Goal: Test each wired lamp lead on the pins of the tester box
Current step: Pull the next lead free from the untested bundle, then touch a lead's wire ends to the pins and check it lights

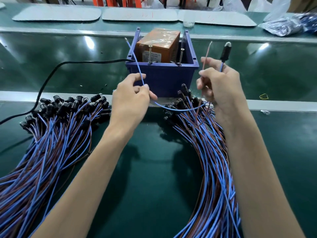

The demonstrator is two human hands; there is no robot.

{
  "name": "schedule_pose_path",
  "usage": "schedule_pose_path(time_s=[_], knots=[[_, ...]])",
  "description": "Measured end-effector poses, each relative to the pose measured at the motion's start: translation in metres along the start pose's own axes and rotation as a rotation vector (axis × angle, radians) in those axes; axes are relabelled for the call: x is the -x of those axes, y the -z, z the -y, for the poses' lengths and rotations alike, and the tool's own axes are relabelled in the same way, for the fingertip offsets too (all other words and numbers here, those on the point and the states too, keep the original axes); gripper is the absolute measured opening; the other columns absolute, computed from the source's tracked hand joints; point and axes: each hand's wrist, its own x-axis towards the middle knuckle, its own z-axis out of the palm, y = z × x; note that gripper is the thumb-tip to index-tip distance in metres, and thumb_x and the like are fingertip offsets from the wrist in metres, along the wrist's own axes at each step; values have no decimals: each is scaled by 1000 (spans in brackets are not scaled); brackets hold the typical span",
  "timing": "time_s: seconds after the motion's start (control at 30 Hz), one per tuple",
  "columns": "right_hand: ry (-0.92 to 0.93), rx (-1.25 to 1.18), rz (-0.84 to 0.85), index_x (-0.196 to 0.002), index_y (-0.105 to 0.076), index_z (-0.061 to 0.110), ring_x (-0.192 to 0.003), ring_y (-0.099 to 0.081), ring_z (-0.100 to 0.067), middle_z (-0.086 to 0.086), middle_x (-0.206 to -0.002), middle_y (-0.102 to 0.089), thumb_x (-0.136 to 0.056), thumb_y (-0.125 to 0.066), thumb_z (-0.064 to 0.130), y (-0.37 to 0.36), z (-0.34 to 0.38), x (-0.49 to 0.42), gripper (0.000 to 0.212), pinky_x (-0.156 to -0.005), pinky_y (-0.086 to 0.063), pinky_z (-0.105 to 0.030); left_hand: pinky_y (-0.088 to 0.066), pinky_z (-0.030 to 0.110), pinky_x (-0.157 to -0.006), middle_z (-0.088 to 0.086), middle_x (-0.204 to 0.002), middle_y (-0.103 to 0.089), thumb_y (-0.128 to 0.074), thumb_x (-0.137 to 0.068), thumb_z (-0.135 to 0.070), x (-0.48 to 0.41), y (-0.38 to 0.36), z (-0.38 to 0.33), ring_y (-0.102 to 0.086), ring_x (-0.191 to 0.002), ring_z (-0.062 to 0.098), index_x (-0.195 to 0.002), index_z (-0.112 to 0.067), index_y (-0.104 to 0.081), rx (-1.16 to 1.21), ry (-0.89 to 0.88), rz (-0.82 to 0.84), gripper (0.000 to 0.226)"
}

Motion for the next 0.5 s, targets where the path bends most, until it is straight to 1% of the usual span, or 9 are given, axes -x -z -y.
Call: schedule_pose_path(time_s=[0.03,0.07,0.1,0.17,0.2,0.27,0.3,0.4,0.5], knots=[[0,13,-15,-106,-59,14,-34,-36,-2,8,-38,-46,-91,-46,0,0,-2,-1,24,-33,-22,-13,-39,15,-56,-20,-51,-62,-48,-95,-13,-2,0,3,-49,-45,-7,-114,-22,-59,-33,-2,-3,24],[-2,32,-23,-105,-61,14,-33,-36,-2,9,-37,-43,-92,-47,1,0,-3,-1,23,-34,-22,-13,-38,9,-57,-21,-49,-61,-47,-95,-14,-3,0,5,-51,-47,-9,-116,-21,-60,-57,0,-6,25],[-3,54,-25,-103,-63,14,-33,-33,-2,10,-37,-41,-92,-48,3,0,-6,-2,22,-34,-22,-13,-36,4,-57,-21,-48,-60,-47,-96,-15,-3,0,7,-52,-50,-12,-117,-20,-62,-75,6,-10,27],[-3,94,-19,-97,-65,16,-33,-28,-2,11,-36,-38,-94,-48,7,-1,-11,-3,20,-35,-22,-14,-34,-1,-59,-22,-47,-60,-48,-96,-16,-3,0,8,-52,-55,-14,-121,-19,-62,-100,15,-11,29],[-1,113,-16,-95,-66,16,-33,-28,-2,12,-36,-37,-94,-49,8,-1,-13,-4,19,-36,-22,-14,-35,-1,-62,-21,-47,-60,-48,-96,-16,-3,0,9,-53,-56,-13,-123,-20,-62,-109,14,-6,31],[8,151,-10,-91,-67,16,-34,-29,-3,12,-37,-38,-93,-49,8,-1,-16,-5,21,-36,-23,-13,-40,7,-72,-20,-48,-61,-47,-94,-15,-3,2,9,-53,-57,-11,-126,-22,-60,-137,1,10,35],[10,165,-5,-89,-68,16,-34,-29,-3,12,-37,-38,-93,-49,7,0,-17,-6,21,-36,-23,-13,-41,10,-72,-19,-49,-61,-46,-93,-13,-3,2,8,-52,-56,-10,-127,-22,-59,-157,-12,24,38],[0,185,6,-86,-69,16,-33,-28,-2,12,-37,-38,-92,-49,7,1,-18,-8,23,-35,-22,-13,-32,5,-51,-18,-49,-61,-43,-88,-10,-2,3,5,-48,-50,-10,-127,-27,-60,-221,-46,76,46],[-14,203,28,-85,-69,17,-33,-26,-2,11,-37,-38,-93,-49,8,2,-19,-7,23,-35,-21,-13,-34,8,-50,-20,-50,-62,-44,-88,-12,-1,2,3,-47,-51,-10,-130,-31,-58,-244,-34,86,49]])
